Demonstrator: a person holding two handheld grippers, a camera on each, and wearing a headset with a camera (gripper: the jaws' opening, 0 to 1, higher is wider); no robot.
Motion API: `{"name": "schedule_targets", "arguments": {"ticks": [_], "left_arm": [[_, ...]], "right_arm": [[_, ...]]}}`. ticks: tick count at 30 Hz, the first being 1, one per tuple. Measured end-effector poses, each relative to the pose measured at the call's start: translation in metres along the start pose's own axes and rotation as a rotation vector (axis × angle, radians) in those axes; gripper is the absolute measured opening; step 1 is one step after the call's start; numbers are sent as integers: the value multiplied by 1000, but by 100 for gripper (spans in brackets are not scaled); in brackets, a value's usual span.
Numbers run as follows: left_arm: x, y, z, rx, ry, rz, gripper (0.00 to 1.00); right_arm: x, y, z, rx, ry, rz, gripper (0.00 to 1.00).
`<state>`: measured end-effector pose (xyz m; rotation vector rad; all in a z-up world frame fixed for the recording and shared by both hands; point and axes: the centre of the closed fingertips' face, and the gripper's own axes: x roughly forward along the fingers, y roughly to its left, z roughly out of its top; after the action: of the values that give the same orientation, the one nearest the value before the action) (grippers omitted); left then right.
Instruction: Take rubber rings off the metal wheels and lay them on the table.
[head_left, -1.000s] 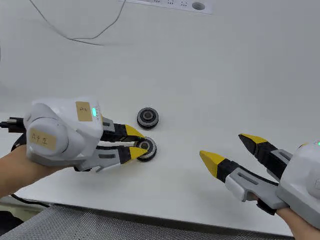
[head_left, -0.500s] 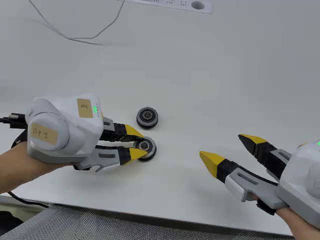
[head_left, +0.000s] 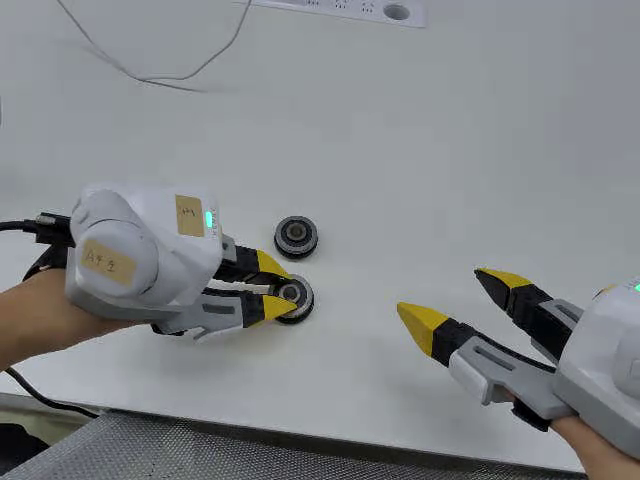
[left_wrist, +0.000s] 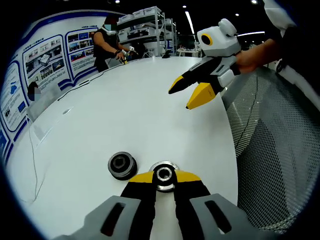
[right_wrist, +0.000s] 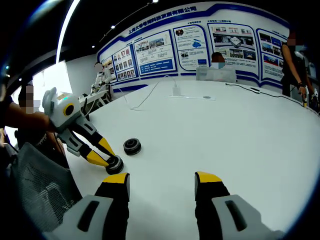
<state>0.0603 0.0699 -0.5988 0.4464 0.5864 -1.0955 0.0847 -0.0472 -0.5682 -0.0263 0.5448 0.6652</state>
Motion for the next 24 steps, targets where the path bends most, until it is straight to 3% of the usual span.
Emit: {"name": "schedule_targets", "arguments": {"ticks": [10, 13, 19, 24], "left_arm": [[-1, -2, 0, 28, 12, -4, 14], [-1, -2, 0, 47, 14, -8, 13], [-1, -2, 0, 73, 19, -13, 13], [-1, -2, 0, 85, 17, -12, 13]], "right_arm": [[6, 23, 6, 96, -27, 84, 52], [13, 40, 7, 187, -38, 141, 51], [21, 54, 15, 368, -75, 191, 49], [27, 63, 11, 409, -56, 228, 49]]}}
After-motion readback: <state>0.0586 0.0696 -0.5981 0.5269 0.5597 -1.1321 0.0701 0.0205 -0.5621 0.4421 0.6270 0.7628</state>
